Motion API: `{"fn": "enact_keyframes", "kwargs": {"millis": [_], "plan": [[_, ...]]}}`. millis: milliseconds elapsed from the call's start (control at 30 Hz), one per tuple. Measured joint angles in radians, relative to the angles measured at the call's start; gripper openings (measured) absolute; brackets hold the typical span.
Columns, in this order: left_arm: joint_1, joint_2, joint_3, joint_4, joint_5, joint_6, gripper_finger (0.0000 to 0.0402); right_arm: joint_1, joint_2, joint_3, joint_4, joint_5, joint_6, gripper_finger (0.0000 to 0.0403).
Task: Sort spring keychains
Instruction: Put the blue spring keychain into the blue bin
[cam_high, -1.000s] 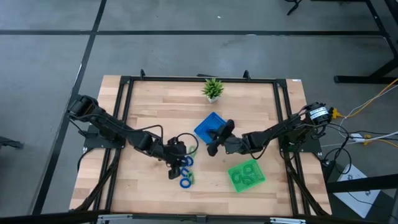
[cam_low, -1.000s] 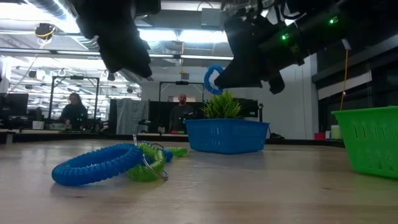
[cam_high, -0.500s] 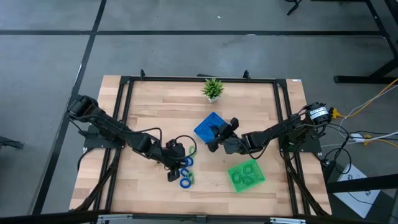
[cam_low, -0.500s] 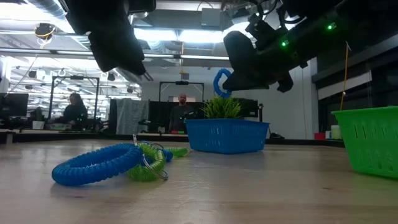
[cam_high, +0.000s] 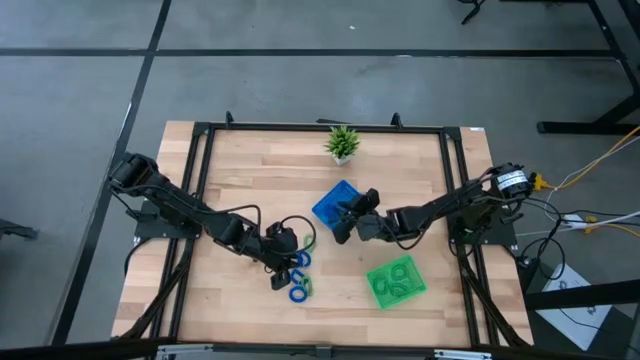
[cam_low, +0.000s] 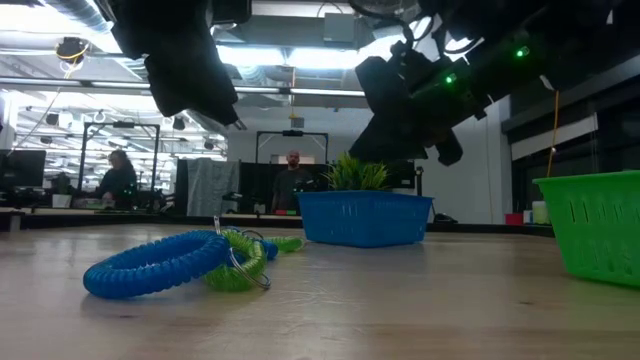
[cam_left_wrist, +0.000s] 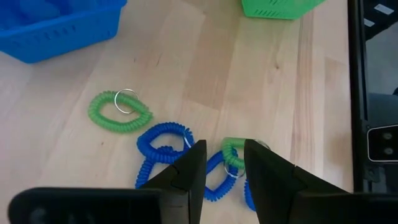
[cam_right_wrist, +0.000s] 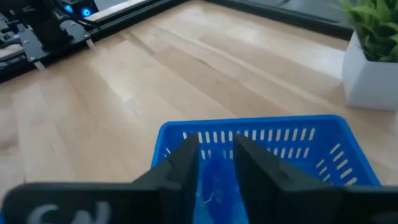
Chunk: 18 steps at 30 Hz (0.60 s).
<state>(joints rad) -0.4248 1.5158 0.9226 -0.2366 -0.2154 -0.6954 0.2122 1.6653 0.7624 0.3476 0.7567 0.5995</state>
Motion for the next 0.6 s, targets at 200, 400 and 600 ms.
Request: {"fn": "enact_keyframes", "kwargs": {"millis": [200,400,600], "plan": [[0.000,0.000,0.000,-0.001,0.000,0.001,0.0103,-0.009,0.000,0.000,-0.007,-0.001,0.002,0.0145],[0.000,0.000,0.000,-0.003,0.000,0.002,0.0100,-0.009,0.000,0.000,0.003,-0.076,0.027,0.0155],[0.000,0.000,0.000,-0.025,-0.004,0.002,0.0104,-0.005,0.000,0.000,0.089,-0.202,0.008,0.0156]]}}
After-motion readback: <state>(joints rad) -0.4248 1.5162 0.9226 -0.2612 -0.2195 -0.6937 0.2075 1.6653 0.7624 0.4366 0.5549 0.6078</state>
